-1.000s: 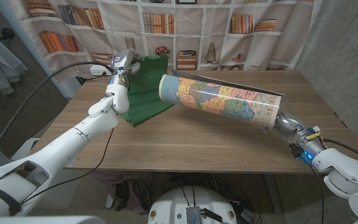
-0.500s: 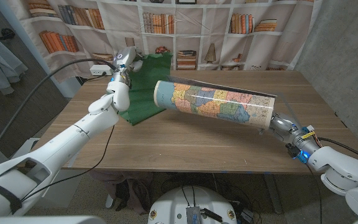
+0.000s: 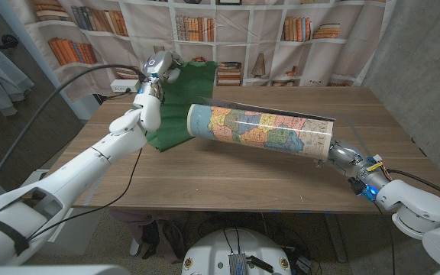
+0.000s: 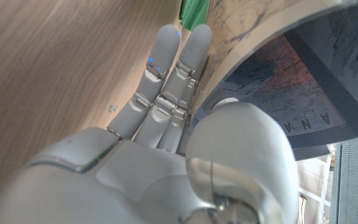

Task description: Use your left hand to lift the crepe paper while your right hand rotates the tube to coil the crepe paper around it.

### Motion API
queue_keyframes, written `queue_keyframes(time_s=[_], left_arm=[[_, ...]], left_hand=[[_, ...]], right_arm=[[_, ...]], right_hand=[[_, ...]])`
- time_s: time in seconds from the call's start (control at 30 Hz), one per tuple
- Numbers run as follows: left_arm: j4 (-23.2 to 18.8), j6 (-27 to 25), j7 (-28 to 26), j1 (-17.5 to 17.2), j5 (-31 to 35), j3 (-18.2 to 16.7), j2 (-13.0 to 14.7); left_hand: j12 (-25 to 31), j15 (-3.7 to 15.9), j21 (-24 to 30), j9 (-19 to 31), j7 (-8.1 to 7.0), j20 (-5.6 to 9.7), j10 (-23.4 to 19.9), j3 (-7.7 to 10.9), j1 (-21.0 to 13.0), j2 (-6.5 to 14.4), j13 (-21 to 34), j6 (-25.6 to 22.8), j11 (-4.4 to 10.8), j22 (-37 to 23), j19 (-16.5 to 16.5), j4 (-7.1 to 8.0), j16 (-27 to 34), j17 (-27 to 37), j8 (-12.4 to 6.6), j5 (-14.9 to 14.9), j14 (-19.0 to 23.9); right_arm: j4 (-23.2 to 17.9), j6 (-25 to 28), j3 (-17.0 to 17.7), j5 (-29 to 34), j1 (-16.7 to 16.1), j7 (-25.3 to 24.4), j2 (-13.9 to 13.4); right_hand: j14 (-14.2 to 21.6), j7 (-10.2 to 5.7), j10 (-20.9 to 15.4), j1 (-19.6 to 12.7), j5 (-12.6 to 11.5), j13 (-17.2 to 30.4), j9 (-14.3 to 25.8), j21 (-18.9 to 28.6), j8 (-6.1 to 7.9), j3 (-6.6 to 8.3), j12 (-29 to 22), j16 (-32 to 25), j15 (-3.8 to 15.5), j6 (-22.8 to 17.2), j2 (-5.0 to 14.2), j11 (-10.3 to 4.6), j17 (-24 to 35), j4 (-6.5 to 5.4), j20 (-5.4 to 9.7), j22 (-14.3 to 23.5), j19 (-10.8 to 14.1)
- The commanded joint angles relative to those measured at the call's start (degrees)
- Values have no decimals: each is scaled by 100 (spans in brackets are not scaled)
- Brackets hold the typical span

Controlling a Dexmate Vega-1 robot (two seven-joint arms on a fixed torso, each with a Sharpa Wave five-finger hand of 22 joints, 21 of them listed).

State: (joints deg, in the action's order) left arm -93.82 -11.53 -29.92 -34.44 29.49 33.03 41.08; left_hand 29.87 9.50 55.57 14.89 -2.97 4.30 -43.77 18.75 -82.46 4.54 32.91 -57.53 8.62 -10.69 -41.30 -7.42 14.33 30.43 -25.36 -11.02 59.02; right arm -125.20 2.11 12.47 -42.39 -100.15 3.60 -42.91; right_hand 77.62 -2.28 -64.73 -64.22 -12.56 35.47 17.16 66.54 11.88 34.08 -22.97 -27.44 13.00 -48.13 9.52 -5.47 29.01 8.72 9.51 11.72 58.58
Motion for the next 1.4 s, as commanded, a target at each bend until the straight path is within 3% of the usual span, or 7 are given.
queue_keyframes(time_s=[0.03, 0.43, 1.13, 1.4], left_arm=[[107, 223, 69, 195, 138, 96, -104], [266, 651, 70, 473, 308, 311, -313], [115, 947, 115, 376, 325, 245, -355], [120, 1366, 328, 342, -358, 73, -568]], left_hand=[[-22, 371, 56, 18, 9, 704, -27, -27, 6, 6, 23, -46, 13, 8, 31, 0, -20, 28, 29, -19, -14], [-34, 367, 88, 16, 18, 702, -37, -23, 5, 15, 33, -49, 32, 13, 68, 2, -34, 51, 36, -22, -11], [-55, 373, 142, 13, 2, 693, -49, -21, 10, 21, 46, -58, 37, 17, 114, 4, -58, 83, 44, -25, -8], [-63, 375, 164, 22, -17, 691, -50, -18, 9, 21, 55, -45, 42, 18, 129, 3, -68, 95, 47, -25, -8]], right_arm=[[16, 10, -162, -66, 70, 71, -94], [97, -45, -571, -162, 351, 173, -234], [269, -24, -920, -268, 668, 24, -513], [310, -21, -1120, -299, 845, 78, -650]], right_hand=[[3, -17, -59, -81, -40, 21, 24, 43, 29, 87, 14, -6, 22, -59, 31, -20, 15, 49, 348, 5, -13], [7, -2, -75, -90, -37, 19, 26, 66, 26, 88, 26, -3, 22, -64, 32, -24, 18, 51, 348, 2, -23], [16, -1, -71, -97, -32, 47, 31, 105, 21, 88, 40, 4, 21, -63, 34, -30, 17, 47, 348, -3, -39], [14, -5, -90, -102, -32, 39, 37, 120, 23, 90, 48, 7, 21, -65, 32, -28, 21, 49, 348, -5, -46]])
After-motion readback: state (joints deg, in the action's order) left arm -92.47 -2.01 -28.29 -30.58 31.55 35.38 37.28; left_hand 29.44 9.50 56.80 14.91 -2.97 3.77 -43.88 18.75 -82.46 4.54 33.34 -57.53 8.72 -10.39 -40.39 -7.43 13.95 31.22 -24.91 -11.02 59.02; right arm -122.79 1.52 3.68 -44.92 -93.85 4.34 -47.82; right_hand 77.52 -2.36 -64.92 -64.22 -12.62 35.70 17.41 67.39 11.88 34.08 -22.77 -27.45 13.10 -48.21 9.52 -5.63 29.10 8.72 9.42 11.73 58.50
